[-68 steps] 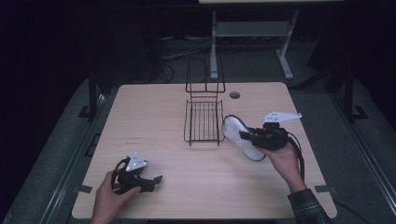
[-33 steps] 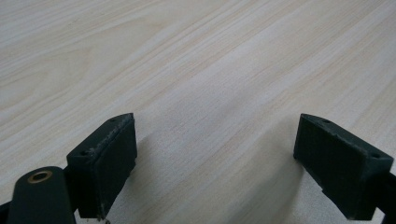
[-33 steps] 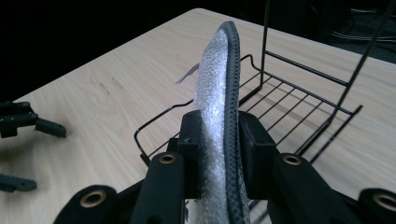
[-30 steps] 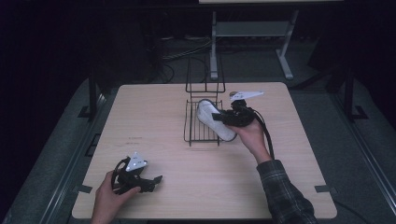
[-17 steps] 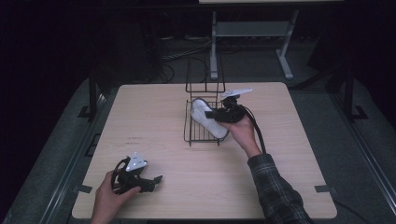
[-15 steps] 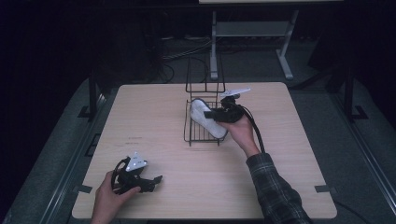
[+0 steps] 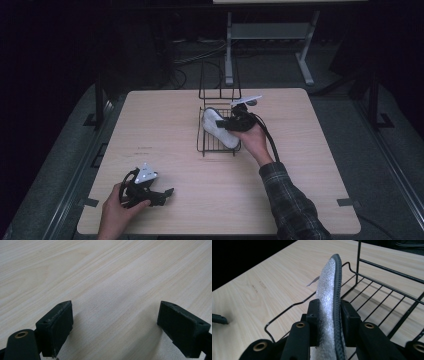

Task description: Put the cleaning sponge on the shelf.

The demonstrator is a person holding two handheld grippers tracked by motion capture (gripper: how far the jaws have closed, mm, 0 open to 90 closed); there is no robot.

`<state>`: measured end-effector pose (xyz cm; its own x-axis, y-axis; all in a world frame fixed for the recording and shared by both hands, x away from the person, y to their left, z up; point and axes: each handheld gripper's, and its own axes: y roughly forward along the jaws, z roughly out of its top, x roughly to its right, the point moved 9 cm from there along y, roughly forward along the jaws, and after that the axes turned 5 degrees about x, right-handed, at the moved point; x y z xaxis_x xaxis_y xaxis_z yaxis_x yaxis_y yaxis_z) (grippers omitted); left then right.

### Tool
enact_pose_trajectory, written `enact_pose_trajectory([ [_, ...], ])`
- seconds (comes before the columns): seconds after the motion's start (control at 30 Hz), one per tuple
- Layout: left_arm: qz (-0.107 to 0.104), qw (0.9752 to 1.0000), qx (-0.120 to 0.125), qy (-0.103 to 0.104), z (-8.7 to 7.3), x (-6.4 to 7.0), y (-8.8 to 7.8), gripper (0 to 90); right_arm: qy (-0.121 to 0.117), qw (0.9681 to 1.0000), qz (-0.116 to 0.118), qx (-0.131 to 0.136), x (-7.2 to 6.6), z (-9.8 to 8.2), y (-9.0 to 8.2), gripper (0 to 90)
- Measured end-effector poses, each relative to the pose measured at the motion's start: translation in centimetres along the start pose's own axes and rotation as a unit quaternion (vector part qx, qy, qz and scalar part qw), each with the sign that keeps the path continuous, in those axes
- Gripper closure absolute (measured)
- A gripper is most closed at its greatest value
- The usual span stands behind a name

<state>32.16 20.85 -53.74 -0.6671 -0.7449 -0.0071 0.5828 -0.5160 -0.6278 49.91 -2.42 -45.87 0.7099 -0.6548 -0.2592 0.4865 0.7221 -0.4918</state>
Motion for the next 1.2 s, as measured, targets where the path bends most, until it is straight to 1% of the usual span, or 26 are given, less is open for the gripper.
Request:
enact_pose_trajectory([
  [0.03,0.0,1.0,0.0,0.0,0.0,0.0,0.0,12.4,0.001,1.0,-0.004,-0.002,0.3,-0.1,0.1,70.4],
  [0.2,0.0,1.0,0.0,0.0,0.0,0.0,0.0,12.4,-0.006,0.9999,-0.013,-0.005,0.8,-0.3,0.3,67.7],
  [0.23,0.0,1.0,0.0,0.0,0.0,0.0,0.0,12.4,-0.005,0.9998,-0.017,-0.011,1.0,-0.3,0.4,65.7],
  [0.3,0.0,1.0,0.0,0.0,0.0,0.0,0.0,12.4,-0.014,0.9995,-0.024,-0.015,1.1,-0.2,0.5,64.3],
  [0.33,0.0,1.0,0.0,0.0,0.0,0.0,0.0,12.4,-0.014,0.9995,-0.024,-0.015,1.1,-0.2,0.5,64.3],
  [0.37,0.0,1.0,0.0,0.001,0.0,0.0,0.0,12.4,-0.021,0.999,-0.034,-0.02,1.1,-0.1,0.7,62.0],
  [0.43,0.0,1.0,0.0,0.0,0.0,0.0,0.0,12.4,-0.027,0.9984,-0.043,-0.025,1.2,-0.1,0.8,58.6],
  [0.47,0.0,1.0,-0.001,0.001,0.0,0.0,0.0,12.4,-0.027,0.9983,-0.044,-0.026,1.2,-0.1,0.9,57.1],
  [0.53,0.0,1.0,-0.001,0.001,0.0,0.0,0.0,12.4,-0.025,0.9981,-0.047,-0.03,1.4,-0.3,1.1,51.3],
  [0.6,0.0,1.0,-0.002,0.003,0.0,0.0,0.0,12.4,-0.017,0.9982,-0.047,-0.033,1.4,-0.5,1.2,47.8],
  [0.73,-0.001,1.0,-0.001,0.001,0.0,0.0,0.0,12.4,-0.017,0.998,-0.053,-0.029,1.6,-0.7,1.2,38.2],
  [0.77,-0.001,1.0,-0.001,0.001,0.0,0.0,0.0,12.4,-0.018,0.9978,-0.059,-0.027,1.8,-0.7,1.2,36.3],
  [0.8,-0.001,1.0,-0.001,0.001,0.0,0.0,0.0,12.4,-0.018,0.9978,-0.059,-0.027,1.8,-0.7,1.2,36.3],
  [0.83,0.0,1.0,-0.001,0.001,0.0,0.0,0.0,12.4,-0.019,0.9977,-0.062,-0.022,1.9,-0.6,1.0,32.7],
  [0.97,0.0,1.0,-0.001,0.001,0.0,0.0,0.0,12.4,-0.013,0.9979,-0.062,-0.011,2.1,-0.3,0.5,28.5],
  [1.03,0.0,1.0,-0.001,0.001,0.0,0.0,0.0,12.4,-0.019,0.9975,-0.068,-0.009,2.2,-0.2,0.3,26.1],
  [1.1,0.0,1.0,-0.002,0.001,0.0,0.0,0.0,12.4,-0.021,0.9974,-0.069,-0.007,2.2,-0.1,0.2,25.2],
  [1.13,0.0,1.0,-0.001,0.001,0.0,0.0,0.0,12.4,-0.019,0.9971,-0.073,-0.002,2.4,0.0,-0.1,24.1],
  [1.2,0.0,1.0,-0.001,0.001,0.0,0.0,0.0,12.4,-0.016,0.9972,-0.074,-0.001,2.4,0.0,-0.2,24.1],
])
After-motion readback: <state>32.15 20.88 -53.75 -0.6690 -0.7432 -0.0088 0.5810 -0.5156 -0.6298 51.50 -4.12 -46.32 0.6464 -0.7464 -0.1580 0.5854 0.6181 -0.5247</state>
